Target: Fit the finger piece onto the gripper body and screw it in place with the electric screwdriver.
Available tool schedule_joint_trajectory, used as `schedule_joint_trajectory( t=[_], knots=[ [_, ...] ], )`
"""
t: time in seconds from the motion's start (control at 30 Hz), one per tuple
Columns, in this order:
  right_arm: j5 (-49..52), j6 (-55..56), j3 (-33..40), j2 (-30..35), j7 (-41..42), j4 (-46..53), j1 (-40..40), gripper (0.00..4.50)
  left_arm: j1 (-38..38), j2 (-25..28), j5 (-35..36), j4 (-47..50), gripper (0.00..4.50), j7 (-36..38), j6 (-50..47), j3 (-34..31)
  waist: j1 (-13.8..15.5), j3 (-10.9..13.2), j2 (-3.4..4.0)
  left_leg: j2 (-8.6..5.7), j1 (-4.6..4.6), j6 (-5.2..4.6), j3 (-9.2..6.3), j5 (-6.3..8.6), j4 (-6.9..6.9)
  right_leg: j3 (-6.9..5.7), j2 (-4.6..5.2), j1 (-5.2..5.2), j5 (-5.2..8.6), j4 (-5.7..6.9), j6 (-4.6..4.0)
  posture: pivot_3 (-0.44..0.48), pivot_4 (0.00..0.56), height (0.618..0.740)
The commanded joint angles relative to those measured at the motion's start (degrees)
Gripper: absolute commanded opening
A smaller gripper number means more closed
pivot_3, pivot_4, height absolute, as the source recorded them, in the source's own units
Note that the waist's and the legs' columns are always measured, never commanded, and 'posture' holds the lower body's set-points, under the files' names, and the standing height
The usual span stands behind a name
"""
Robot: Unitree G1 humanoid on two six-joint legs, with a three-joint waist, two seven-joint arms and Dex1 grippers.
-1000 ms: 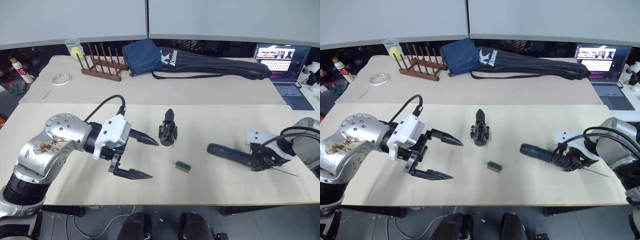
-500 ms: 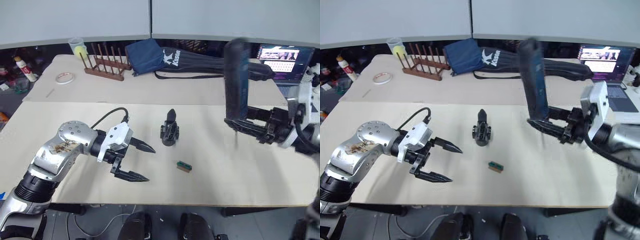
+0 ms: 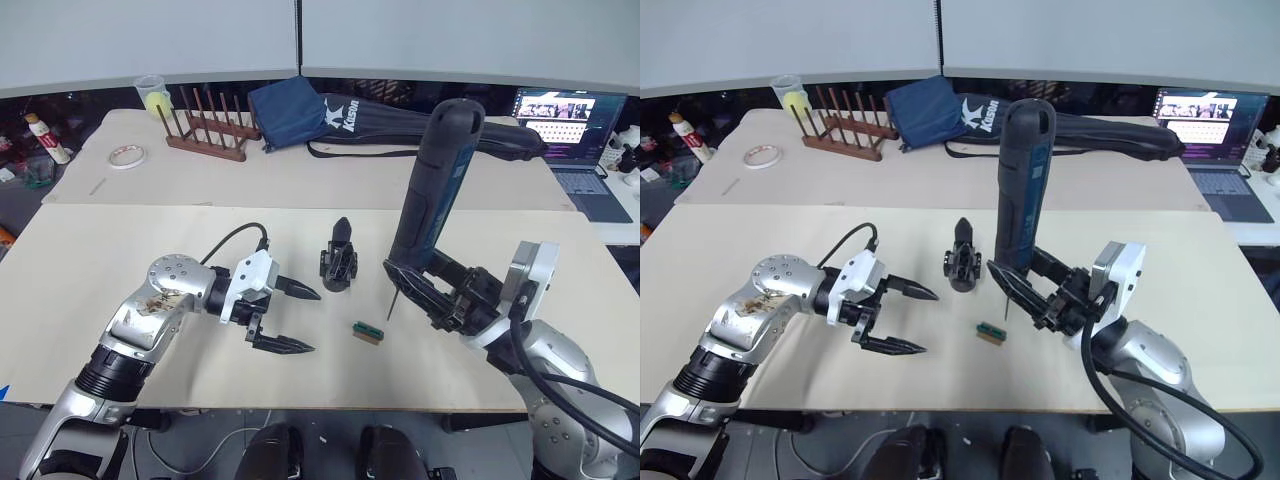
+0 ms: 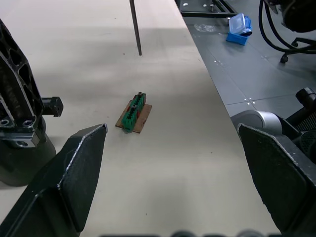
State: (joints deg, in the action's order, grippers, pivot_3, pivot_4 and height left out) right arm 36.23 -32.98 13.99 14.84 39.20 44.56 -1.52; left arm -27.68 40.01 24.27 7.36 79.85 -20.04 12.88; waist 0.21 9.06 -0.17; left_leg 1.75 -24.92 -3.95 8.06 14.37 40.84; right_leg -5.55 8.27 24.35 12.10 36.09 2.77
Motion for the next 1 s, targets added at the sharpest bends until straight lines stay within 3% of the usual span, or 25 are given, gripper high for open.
schedule_joint_trajectory(
  t=[0.03,0.3,1.0],
  knots=[
    [-2.11,7.06,-3.45,0.08,1.03,0.55,2.88,1.95,0.3,-0.27,-0.54,0.79,4.5,-0.14,1.18,-0.09,0.14,0.0,0.0,0.0,0.0,0.0,0.0,0.0,0.0,-0.01,0.0,-0.01,0.01,0.0,0.0,0.0,0.15,0.73],
    [-6.13,12.99,-7.37,0.97,-1.4,-2.32,4.03,1.95,-0.17,-1.0,-3.74,-2.19,4.5,0.94,4.67,1.0,0.12,0.0,0.0,0.01,0.01,0.0,-0.01,0.0,0.0,0.02,-0.01,0.02,0.02,0.02,-0.02,0.0,0.15,0.73],
    [-4.61,16.7,-8.23,2.61,-2.29,-4.81,6.22,1.95,-0.64,-3.41,-4.19,-4.15,4.5,-0.32,5.65,0.94,0.33,0.0,0.0,0.04,0.01,-0.01,-0.01,0.0,0.01,0.0,-0.02,-0.01,0.04,0.02,-0.04,0.0,0.15,0.73]
  ],
)
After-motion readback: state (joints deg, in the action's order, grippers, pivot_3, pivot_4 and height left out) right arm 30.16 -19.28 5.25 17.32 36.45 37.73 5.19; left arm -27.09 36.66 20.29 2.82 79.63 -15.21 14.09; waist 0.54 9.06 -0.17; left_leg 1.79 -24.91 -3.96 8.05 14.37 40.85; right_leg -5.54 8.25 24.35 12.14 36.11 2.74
